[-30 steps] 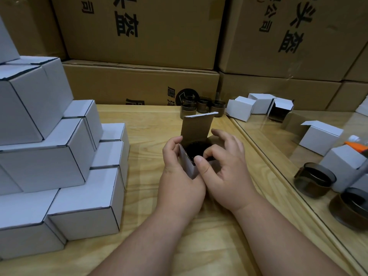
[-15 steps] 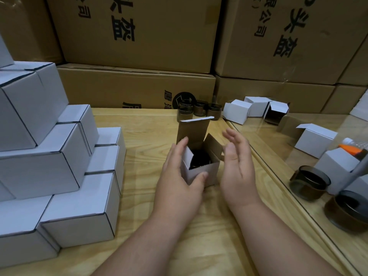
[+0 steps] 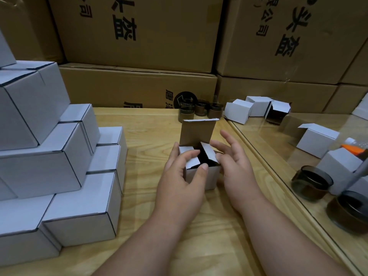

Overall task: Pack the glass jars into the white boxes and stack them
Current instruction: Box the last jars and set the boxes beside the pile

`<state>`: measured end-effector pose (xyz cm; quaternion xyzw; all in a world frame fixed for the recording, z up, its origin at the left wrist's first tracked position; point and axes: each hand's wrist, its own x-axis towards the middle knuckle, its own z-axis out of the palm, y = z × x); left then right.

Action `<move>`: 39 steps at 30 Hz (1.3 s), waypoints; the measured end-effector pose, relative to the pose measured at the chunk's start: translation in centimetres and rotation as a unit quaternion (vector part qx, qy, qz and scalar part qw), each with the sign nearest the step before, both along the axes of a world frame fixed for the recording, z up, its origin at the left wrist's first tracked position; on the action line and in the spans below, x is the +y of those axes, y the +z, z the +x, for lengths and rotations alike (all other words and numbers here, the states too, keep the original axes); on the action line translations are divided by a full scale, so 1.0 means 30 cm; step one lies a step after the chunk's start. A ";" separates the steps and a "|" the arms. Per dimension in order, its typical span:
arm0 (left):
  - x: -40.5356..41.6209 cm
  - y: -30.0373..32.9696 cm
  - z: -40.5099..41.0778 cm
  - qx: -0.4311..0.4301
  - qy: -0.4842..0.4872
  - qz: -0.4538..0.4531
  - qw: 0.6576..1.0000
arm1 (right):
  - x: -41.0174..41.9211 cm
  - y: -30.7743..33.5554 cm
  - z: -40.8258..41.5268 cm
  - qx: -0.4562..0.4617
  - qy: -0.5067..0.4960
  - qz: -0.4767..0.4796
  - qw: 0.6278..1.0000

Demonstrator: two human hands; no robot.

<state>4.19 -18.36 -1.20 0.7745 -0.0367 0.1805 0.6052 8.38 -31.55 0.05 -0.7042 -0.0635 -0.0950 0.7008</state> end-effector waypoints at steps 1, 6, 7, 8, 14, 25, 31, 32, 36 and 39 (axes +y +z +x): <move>0.001 -0.001 0.000 -0.002 0.004 0.002 1.000 | 0.002 -0.002 0.000 -0.006 0.002 0.002 1.000; 0.006 -0.013 0.006 -0.007 0.042 0.007 0.999 | 0.009 -0.014 -0.001 -0.039 -0.004 0.008 0.999; 0.007 -0.012 0.008 -0.011 0.046 0.004 0.999 | 0.010 -0.014 -0.001 -0.046 0.000 0.008 0.999; 0.007 -0.012 0.008 -0.017 0.047 -0.001 0.999 | 0.011 -0.012 0.001 -0.055 0.002 0.003 0.998; 0.000 -0.007 0.011 -0.026 0.031 -0.059 0.997 | 0.012 -0.013 0.009 -0.075 0.014 -0.029 0.997; -0.003 0.008 0.006 -0.022 0.014 -0.156 0.987 | 0.023 -0.007 -0.017 -0.126 0.016 -0.037 0.991; 0.001 0.006 0.000 -0.026 0.020 -0.158 0.987 | 0.026 -0.013 -0.019 -0.121 -0.019 -0.067 0.990; 0.002 0.006 0.002 -0.020 0.029 -0.162 0.986 | 0.027 -0.012 -0.020 -0.124 -0.020 -0.072 0.990; 0.001 0.007 0.005 -0.002 0.034 -0.168 0.985 | 0.028 -0.014 -0.021 -0.129 -0.015 -0.093 0.987; 0.003 0.008 0.006 -0.005 0.026 -0.168 0.986 | 0.024 -0.017 -0.021 -0.138 -0.011 -0.113 0.984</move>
